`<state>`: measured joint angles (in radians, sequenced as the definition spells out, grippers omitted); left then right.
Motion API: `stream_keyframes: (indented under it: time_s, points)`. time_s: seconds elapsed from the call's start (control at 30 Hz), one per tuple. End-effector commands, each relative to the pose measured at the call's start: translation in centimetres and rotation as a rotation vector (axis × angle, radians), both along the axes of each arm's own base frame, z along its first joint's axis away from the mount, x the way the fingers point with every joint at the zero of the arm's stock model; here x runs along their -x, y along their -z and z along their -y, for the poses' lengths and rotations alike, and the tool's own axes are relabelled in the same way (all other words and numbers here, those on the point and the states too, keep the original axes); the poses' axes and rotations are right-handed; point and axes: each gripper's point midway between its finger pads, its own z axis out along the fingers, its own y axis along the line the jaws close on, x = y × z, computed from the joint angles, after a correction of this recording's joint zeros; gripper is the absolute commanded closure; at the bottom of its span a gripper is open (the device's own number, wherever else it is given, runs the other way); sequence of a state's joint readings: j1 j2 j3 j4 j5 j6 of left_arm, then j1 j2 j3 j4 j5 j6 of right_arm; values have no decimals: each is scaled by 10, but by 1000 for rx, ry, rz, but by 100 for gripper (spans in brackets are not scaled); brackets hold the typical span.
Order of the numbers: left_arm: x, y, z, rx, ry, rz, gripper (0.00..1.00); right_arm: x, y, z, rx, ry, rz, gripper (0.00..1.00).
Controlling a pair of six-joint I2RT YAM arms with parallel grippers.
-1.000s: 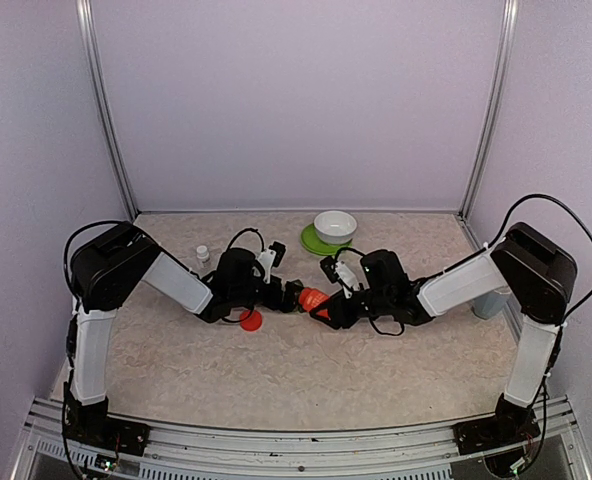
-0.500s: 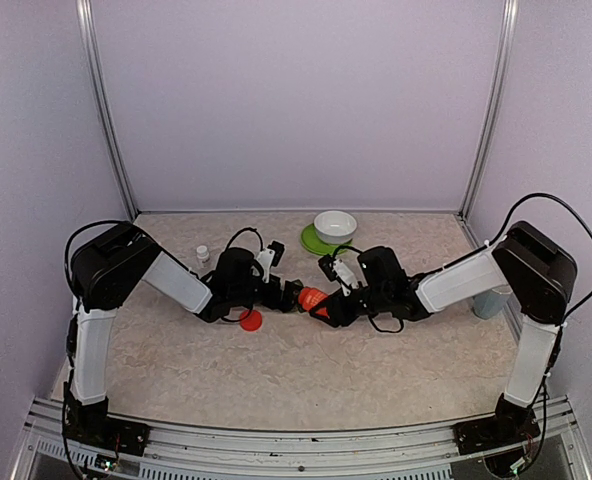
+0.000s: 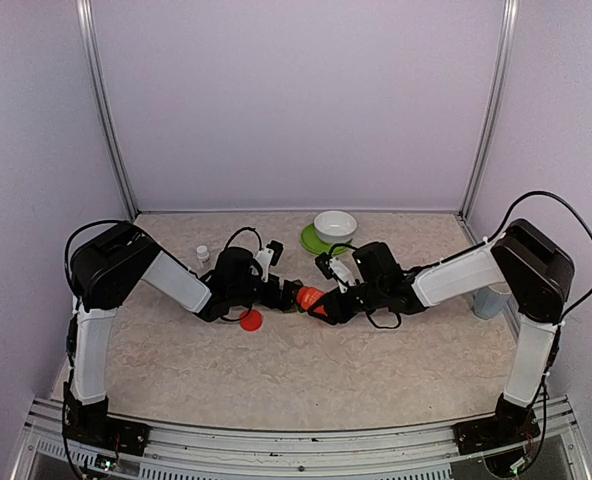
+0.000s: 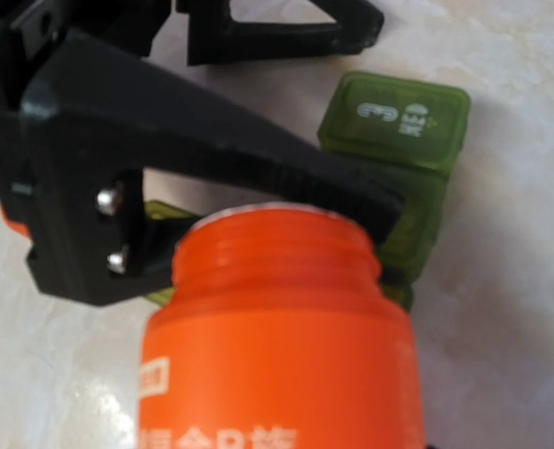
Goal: Sort the pills into containers
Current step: Hold the pill container at the center of the board, then pour the pill into the compartment of the pill container.
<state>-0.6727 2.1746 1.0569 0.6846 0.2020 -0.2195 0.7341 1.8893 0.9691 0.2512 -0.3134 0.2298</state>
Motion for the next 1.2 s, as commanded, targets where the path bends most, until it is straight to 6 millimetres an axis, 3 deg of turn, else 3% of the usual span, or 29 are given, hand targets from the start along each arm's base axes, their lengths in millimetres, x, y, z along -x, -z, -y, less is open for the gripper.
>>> stream_keyframes:
  time_s: [0.0, 0.83, 1.17]
  points:
    - [-4, 9, -2, -13, -2, -7, 3, -7, -1, 1, 11, 11, -15, 82]
    - [-3, 9, -1, -11, 6, -4, 4, -6, -28, 2, 22, 12, -26, 81]
    - [-2, 9, -1, -10, 10, -4, 5, -9, -28, 5, 50, 29, -41, 81]
